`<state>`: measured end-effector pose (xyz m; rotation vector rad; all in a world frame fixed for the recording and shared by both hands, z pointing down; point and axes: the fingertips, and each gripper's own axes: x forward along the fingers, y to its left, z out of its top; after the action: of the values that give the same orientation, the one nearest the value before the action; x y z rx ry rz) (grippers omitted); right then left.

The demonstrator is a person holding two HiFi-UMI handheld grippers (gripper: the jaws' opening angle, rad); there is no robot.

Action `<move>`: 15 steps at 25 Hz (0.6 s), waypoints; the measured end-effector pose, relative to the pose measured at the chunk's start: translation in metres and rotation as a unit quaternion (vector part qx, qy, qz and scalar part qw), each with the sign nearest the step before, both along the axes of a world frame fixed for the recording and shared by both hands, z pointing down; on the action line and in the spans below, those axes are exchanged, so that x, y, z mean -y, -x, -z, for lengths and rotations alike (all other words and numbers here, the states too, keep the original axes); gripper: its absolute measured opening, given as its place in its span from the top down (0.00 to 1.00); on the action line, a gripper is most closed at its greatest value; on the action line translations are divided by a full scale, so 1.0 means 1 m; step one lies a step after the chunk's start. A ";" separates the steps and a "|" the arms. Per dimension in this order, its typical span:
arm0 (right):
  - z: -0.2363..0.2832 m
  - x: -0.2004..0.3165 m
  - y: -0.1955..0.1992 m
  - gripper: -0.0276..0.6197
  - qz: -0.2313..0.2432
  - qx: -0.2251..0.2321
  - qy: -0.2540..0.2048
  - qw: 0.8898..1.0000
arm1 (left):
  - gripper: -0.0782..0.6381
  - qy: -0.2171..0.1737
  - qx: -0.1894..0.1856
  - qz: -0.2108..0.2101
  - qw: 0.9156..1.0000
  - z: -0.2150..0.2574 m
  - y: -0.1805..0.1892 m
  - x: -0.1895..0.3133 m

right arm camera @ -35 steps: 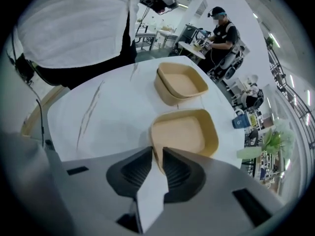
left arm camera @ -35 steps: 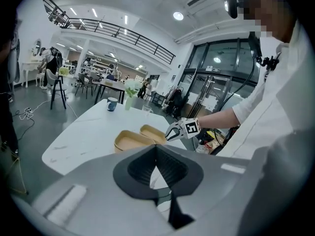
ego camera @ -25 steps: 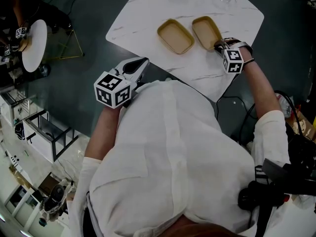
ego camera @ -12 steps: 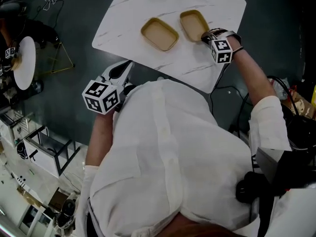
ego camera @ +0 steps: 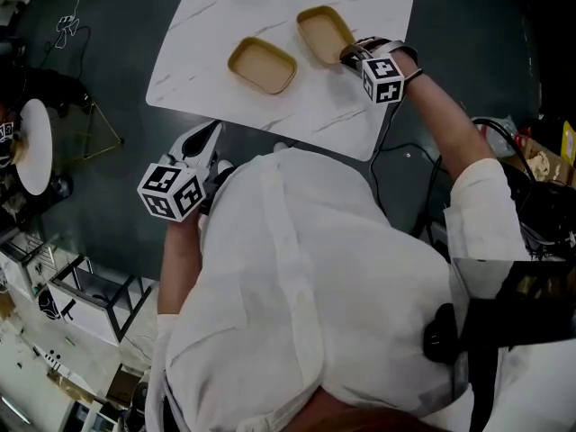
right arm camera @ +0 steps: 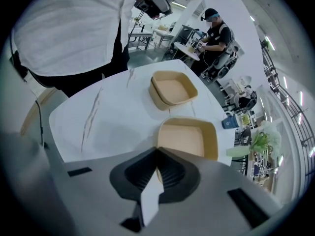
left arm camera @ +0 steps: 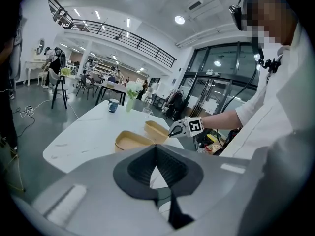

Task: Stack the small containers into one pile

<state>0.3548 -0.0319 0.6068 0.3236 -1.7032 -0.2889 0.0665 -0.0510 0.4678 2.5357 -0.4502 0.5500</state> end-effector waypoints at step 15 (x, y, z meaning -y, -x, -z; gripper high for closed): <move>0.048 0.019 0.056 0.94 0.074 0.017 -0.038 0.996 | 0.88 0.005 -0.005 0.023 1.000 -0.009 0.013 -0.006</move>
<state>0.2988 -0.0507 0.5588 0.2592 -1.7562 -0.4600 0.0530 -0.0453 0.4764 2.5104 -0.4990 0.5221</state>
